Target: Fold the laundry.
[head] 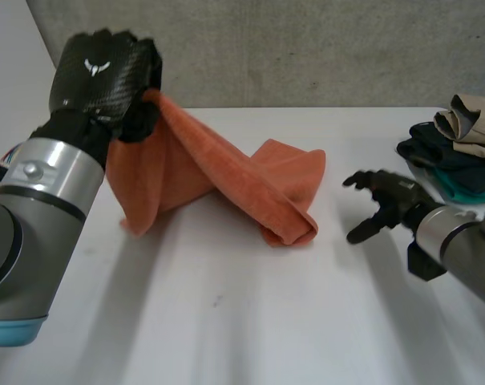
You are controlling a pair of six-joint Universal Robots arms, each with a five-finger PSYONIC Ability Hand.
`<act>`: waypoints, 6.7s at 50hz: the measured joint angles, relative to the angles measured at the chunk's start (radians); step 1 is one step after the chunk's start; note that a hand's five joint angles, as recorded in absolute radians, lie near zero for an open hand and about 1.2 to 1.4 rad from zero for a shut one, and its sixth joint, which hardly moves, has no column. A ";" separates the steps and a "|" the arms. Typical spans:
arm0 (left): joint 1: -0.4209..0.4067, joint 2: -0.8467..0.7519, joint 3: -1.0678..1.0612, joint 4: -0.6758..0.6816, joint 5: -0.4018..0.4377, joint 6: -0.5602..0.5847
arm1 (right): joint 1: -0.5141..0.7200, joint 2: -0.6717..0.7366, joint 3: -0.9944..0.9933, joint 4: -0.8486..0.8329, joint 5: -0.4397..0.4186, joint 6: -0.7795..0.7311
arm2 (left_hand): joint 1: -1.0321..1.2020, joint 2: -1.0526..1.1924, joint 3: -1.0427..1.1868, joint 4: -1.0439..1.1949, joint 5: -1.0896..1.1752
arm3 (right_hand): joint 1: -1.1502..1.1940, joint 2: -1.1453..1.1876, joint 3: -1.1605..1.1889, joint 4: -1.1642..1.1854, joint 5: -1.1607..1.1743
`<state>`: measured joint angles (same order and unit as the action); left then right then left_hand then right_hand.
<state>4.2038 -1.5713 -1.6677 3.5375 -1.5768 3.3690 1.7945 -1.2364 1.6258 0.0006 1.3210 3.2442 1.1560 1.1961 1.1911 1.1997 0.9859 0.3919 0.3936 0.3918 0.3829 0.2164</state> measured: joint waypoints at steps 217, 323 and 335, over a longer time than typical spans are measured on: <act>0.229 -0.278 -0.283 -0.066 -0.028 0.512 | -0.067 0.165 0.008 -0.166 0.028 -0.913 | -0.644 -0.667 -0.660 -0.678 -0.641 | 0.748 0.784 0.799 0.815 0.805; 0.512 -0.613 0.262 -0.454 0.547 0.737 | -0.072 0.181 0.022 -0.178 0.022 -0.921 | -0.647 -0.657 -0.649 -0.670 -0.634 | 0.748 0.784 0.799 0.815 0.805; 0.486 -0.700 0.328 -0.451 0.553 0.733 | -0.070 0.183 0.028 -0.179 0.023 -0.922 | -0.552 -0.592 -0.588 -0.590 -0.553 | 0.748 0.784 0.799 0.815 0.805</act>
<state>4.6900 -2.2714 -1.3393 3.0861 -1.0236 4.1022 1.7242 -1.0534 1.6533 -0.1779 1.3444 2.3224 0.6043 0.6041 0.6031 0.6095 0.4331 1.1395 1.1780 1.1908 1.1979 1.0216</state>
